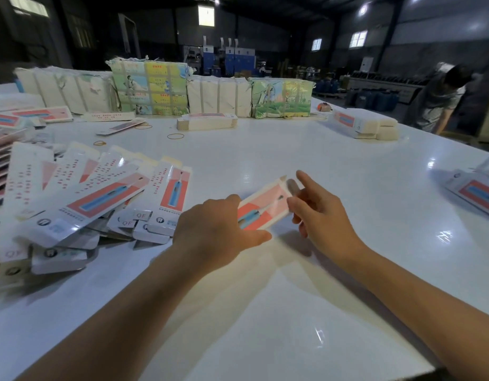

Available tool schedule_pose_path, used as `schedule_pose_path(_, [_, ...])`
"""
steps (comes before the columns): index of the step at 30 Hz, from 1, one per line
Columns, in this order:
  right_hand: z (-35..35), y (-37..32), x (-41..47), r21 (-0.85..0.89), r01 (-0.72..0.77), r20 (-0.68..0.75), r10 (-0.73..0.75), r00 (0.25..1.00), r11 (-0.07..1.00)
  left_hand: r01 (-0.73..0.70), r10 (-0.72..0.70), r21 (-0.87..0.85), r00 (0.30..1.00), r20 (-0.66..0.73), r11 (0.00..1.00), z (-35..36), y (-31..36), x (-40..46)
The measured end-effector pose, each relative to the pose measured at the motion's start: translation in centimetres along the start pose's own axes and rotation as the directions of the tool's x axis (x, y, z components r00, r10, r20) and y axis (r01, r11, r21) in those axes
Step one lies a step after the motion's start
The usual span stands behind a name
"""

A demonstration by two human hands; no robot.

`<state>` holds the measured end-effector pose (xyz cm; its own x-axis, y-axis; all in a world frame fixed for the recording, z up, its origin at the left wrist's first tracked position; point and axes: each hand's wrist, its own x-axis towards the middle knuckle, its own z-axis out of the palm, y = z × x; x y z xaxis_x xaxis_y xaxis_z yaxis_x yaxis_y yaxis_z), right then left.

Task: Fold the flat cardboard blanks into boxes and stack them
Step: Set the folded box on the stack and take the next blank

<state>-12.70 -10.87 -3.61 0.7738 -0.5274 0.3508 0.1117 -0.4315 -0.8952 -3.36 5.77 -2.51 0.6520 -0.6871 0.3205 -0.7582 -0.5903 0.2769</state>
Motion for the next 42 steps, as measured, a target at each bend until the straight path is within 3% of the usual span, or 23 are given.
schedule_pose_path(4, [0.3,-0.2,-0.2,-0.149,0.070,-0.006,-0.072,0.997,0.986,-0.002,0.004,0.072,1.000,-0.025,0.997,0.2,0.3,0.0])
schedule_pose_path(8, [0.0,0.0,-0.1,-0.059,0.003,-0.012,-0.003,1.000,0.998,-0.013,0.014,0.052,1.000,-0.016,0.999,0.2,0.4,-0.1])
schedule_pose_path(17, [0.1,0.1,-0.3,-0.068,0.070,0.019,-0.069,0.997,0.995,-0.018,0.017,0.071,1.000,0.024,0.997,0.3,0.5,-0.3])
schedule_pose_path(22, [0.2,0.3,-0.5,-0.284,0.148,0.051,-0.140,0.989,0.947,0.004,-0.008,0.078,0.999,0.048,0.997,0.4,1.1,-0.4])
schedule_pose_path(25, [0.0,0.3,-0.6,-0.326,0.190,0.070,-0.176,0.982,0.926,0.005,-0.009,0.079,0.999,0.050,0.997,0.4,1.2,-0.4])
schedule_pose_path(32, [-1.0,0.4,-0.2,-0.127,0.097,0.179,-0.073,0.981,0.987,-0.005,0.004,0.006,0.994,0.108,1.000,0.5,0.3,-0.6])
schedule_pose_path(35, [-1.2,0.3,0.0,-0.118,0.078,0.220,-0.051,0.974,0.990,-0.004,0.008,-0.028,0.993,0.115,1.000,0.6,0.0,-0.6])
schedule_pose_path(37, [-1.2,0.2,0.0,-0.267,0.193,0.159,-0.154,0.975,0.944,-0.002,0.009,-0.075,0.996,0.089,0.997,0.5,0.0,-0.6])
schedule_pose_path(40, [-1.5,0.3,0.3,-0.575,0.288,-0.043,-0.380,0.924,0.766,0.031,-0.025,-0.137,0.999,0.048,0.990,0.3,-0.1,-0.4])
schedule_pose_path(41, [-1.6,0.5,0.5,-0.569,0.224,-0.111,-0.344,0.932,0.791,0.038,-0.034,-0.142,0.999,0.034,0.989,0.3,-0.1,-0.4])
schedule_pose_path(42, [-1.6,0.5,0.6,-0.455,0.134,-0.147,-0.223,0.964,0.880,0.038,-0.036,-0.147,0.999,0.022,0.988,0.3,-0.1,-0.3])
